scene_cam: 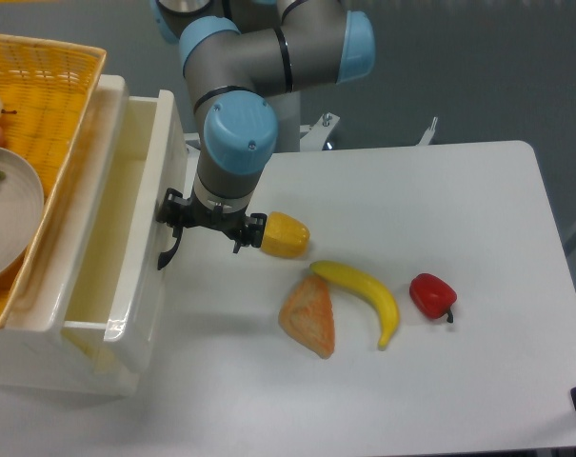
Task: Slide the top white drawer open
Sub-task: 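Pull the handle outward from the cabinet, sliding the drawer open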
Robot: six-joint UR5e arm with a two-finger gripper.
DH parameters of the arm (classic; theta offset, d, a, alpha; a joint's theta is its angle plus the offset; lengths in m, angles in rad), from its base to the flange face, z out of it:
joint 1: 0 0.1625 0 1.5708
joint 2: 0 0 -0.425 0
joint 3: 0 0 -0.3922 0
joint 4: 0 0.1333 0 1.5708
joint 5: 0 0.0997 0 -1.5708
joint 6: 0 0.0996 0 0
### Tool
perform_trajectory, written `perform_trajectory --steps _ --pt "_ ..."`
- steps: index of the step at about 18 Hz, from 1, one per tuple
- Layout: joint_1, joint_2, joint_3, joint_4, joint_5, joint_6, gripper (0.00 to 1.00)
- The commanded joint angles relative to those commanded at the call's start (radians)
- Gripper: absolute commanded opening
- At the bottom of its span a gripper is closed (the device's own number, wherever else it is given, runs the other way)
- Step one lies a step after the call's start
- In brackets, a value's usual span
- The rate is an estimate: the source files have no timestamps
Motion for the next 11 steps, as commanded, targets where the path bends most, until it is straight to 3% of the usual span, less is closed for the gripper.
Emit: perform_trajectory --steps 11 --pt "0.021 0.000 0.018 -0.011 -0.002 0.000 1.00"
